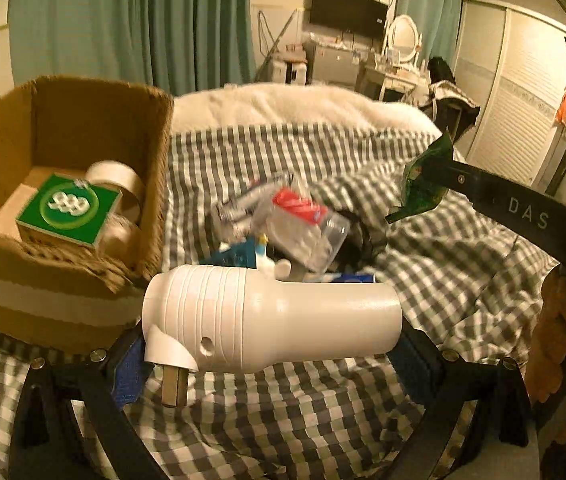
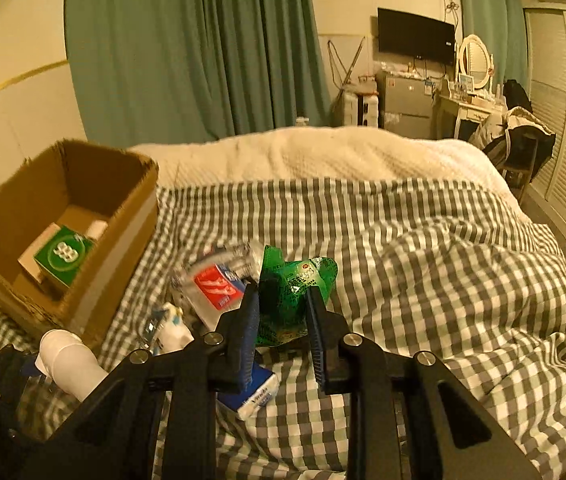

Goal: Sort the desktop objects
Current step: 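Grasp the white cylinder with left tool while right tool grasps the green packet, then lift and carry the cylinder with left tool while right tool carries the green packet to the box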

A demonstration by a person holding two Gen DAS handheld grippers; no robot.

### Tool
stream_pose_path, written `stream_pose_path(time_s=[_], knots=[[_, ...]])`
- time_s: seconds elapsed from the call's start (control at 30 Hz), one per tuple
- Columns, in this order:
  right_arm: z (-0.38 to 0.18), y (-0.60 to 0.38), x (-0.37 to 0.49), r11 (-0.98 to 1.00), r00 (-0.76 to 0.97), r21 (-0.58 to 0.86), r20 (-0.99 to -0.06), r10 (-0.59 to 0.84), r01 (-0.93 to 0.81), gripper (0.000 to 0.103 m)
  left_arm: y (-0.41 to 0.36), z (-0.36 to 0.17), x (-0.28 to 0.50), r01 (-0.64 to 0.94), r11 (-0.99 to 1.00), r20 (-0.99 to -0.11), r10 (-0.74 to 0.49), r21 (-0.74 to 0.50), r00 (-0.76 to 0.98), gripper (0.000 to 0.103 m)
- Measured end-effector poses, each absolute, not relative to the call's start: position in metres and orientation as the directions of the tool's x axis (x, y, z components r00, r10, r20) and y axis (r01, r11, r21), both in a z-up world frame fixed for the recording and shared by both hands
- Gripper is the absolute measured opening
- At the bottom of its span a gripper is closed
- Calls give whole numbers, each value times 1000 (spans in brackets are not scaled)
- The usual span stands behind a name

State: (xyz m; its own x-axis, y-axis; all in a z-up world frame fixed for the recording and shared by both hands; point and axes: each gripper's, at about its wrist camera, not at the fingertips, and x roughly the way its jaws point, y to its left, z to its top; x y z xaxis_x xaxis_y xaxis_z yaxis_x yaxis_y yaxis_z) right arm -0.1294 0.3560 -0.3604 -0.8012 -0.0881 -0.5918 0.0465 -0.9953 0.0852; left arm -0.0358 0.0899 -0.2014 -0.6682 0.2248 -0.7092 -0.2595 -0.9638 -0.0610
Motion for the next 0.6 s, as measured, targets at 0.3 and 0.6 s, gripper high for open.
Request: stream_pose_path(time_s=[0.3,0.6], knots=[[-320,351,-108,-988,-865,139,-485,-131,72,22,68,-157,-27,-219,-975,-611,194,-34,-768,101],[-282,334,-88,-976,-900,169,-391,-194,137,22,29,-105,-16,-159,-987,-497,153,-31,-854,101]])
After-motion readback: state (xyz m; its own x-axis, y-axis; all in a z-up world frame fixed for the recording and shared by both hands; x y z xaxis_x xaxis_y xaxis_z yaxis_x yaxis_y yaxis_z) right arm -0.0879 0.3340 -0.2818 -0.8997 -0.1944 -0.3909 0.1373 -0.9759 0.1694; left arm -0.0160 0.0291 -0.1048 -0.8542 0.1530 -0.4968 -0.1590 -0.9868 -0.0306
